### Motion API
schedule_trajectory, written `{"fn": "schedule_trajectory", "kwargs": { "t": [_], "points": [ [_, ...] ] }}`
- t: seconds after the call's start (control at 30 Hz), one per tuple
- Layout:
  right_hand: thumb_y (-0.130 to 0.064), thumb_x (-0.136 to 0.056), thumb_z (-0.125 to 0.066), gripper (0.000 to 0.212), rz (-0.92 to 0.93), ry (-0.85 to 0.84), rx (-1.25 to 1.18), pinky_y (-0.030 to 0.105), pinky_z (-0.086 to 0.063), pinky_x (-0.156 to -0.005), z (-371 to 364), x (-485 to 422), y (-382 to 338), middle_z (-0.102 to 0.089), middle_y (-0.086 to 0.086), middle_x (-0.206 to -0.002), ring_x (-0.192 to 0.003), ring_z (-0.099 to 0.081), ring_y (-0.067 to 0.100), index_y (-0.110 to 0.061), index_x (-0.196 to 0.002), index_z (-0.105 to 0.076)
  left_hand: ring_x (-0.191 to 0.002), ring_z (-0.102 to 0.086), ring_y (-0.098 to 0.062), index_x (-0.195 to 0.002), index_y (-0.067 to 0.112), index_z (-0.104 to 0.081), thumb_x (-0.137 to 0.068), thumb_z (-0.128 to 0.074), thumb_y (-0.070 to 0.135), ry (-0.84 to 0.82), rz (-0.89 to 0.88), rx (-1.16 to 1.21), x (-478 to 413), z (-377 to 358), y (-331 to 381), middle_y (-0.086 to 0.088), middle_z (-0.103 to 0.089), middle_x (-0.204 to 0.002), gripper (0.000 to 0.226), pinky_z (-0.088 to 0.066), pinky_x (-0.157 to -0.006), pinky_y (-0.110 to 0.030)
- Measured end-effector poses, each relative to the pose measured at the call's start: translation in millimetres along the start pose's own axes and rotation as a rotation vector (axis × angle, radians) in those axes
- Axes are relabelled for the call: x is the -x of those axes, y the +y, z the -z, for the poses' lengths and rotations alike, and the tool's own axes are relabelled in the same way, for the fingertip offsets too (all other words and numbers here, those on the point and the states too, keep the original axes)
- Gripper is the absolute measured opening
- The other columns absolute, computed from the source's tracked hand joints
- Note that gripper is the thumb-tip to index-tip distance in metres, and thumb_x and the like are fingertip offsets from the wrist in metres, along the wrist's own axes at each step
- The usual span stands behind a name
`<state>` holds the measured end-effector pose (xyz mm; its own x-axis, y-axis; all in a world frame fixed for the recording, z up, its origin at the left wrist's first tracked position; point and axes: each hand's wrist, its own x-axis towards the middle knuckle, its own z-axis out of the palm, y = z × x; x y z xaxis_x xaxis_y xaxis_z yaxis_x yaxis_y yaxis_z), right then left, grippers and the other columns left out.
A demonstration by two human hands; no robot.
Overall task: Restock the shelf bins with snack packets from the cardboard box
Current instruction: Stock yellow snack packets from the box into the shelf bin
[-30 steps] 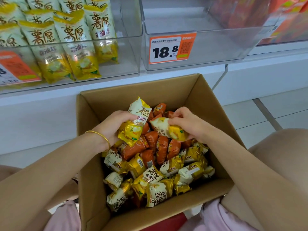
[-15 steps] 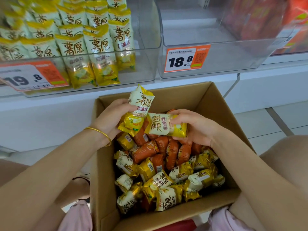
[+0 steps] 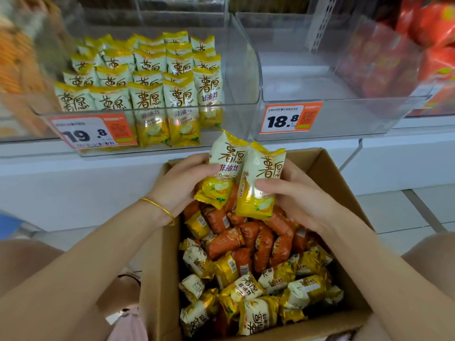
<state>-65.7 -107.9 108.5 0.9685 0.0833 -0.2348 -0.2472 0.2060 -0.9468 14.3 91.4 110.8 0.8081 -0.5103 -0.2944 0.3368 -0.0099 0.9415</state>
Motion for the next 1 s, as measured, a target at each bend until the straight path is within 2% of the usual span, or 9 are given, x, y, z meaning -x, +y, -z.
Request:
{"fn": "schedule_trajectory", "kwargs": {
  "t": [0.1, 0.23, 0.33, 0.43, 0.57, 0.63, 0.73, 0.87, 1.0],
  "points": [
    [-0.022, -0.056, -0.081, 0.079, 0.193, -0.067, 0.141, 0.041, -0.048, -0.096, -10, -7, -45, -0.064, 0.007, -0.124, -0.116, -0.06, 0.026, -0.014, -0.128, -0.05, -0.11, -0.063, -0.022, -0.121, 0.019, -0.061, -0.075, -0.068, 0.024, -0.002, -0.214, -0.17, 0, 4, 18, -0.002, -0.068, -0.116, 0.046, -0.047, -0.098, -0.043],
    [-0.025, -0.059, -0.079, 0.073, 0.279, -0.216, 0.306, 0.041, -0.052, -0.09, -31, -29, -104, -0.065, 0.009, -0.123, -0.112, -0.063, 0.027, -0.013, -0.126, -0.052, -0.109, -0.061, -0.016, -0.118, 0.021, -0.059, -0.08, -0.059, 0.025, -0.066, -0.463, -0.293, -1, 0, 56, 0.002, -0.066, -0.115, 0.038, -0.048, -0.093, -0.034],
    [-0.029, -0.06, -0.077, 0.058, 0.408, -0.153, 0.428, 0.032, -0.054, -0.08, -41, -45, -146, -0.07, 0.001, -0.11, -0.103, -0.067, 0.018, -0.017, -0.113, -0.059, -0.105, -0.057, -0.008, -0.124, 0.019, -0.058, -0.089, -0.047, 0.033, 0.163, -0.675, -0.596, -5, 10, 86, 0.005, -0.063, -0.114, 0.039, -0.044, -0.091, -0.022],
    [-0.021, -0.065, -0.085, 0.048, 0.555, -0.011, 0.605, 0.022, -0.053, -0.078, -49, -61, -180, -0.068, -0.008, -0.103, -0.096, -0.065, 0.004, -0.026, -0.104, -0.058, -0.111, -0.051, -0.014, -0.121, 0.012, -0.061, -0.093, -0.041, 0.033, 0.433, -0.894, -1.013, -20, 35, 105, -0.001, -0.061, -0.119, 0.041, -0.037, -0.097, -0.03],
    [-0.032, -0.07, -0.083, 0.051, 0.479, 0.06, 1.044, 0.029, -0.047, -0.094, -56, -93, -192, -0.062, -0.001, -0.116, -0.106, -0.057, 0.008, -0.017, -0.113, -0.062, -0.107, -0.057, -0.033, -0.1, 0.01, -0.073, -0.087, -0.036, 0.033, 0.418, -0.807, -1.331, -46, 57, 97, -0.009, -0.067, -0.112, 0.046, -0.042, -0.095, -0.042],
    [-0.037, -0.07, -0.082, 0.05, 0.376, 0.02, 1.134, 0.03, -0.048, -0.093, -56, -109, -184, -0.064, -0.002, -0.111, -0.103, -0.06, 0.007, -0.017, -0.111, -0.063, -0.101, -0.059, -0.035, -0.097, 0.01, -0.074, -0.085, -0.036, 0.031, 0.415, -0.802, -1.385, -50, 60, 90, -0.007, -0.069, -0.109, 0.045, -0.047, -0.087, -0.046],
    [-0.03, -0.075, -0.079, 0.039, 0.253, -0.096, 0.974, 0.019, -0.054, -0.074, -53, -122, -170, -0.068, -0.011, -0.101, -0.087, -0.065, -0.004, -0.025, -0.109, -0.062, -0.099, -0.058, -0.034, -0.098, 0.01, -0.074, -0.086, -0.036, 0.029, 0.435, -0.816, -1.437, -52, 60, 84, -0.006, -0.068, -0.107, 0.044, -0.049, -0.082, -0.046],
    [-0.035, -0.076, -0.075, 0.056, 0.156, -0.143, 0.854, 0.04, -0.052, -0.095, -48, -134, -163, -0.068, 0.0, -0.117, -0.106, -0.066, 0.017, -0.017, -0.125, -0.055, -0.104, -0.056, -0.033, -0.098, 0.01, -0.073, -0.086, -0.035, 0.03, 0.441, -0.794, -1.406, -53, 59, 83, -0.005, -0.068, -0.109, 0.045, -0.049, -0.084, -0.05],
    [-0.042, -0.077, -0.072, 0.054, 0.093, -0.148, 0.846, 0.035, -0.052, -0.094, -53, -135, -161, -0.069, -0.004, -0.116, -0.105, -0.067, 0.015, -0.022, -0.125, -0.056, -0.105, -0.055, -0.032, -0.098, 0.01, -0.073, -0.086, -0.034, 0.03, 0.445, -0.787, -1.394, -53, 59, 82, -0.005, -0.067, -0.11, 0.046, -0.049, -0.083, -0.05]
  ]
}}
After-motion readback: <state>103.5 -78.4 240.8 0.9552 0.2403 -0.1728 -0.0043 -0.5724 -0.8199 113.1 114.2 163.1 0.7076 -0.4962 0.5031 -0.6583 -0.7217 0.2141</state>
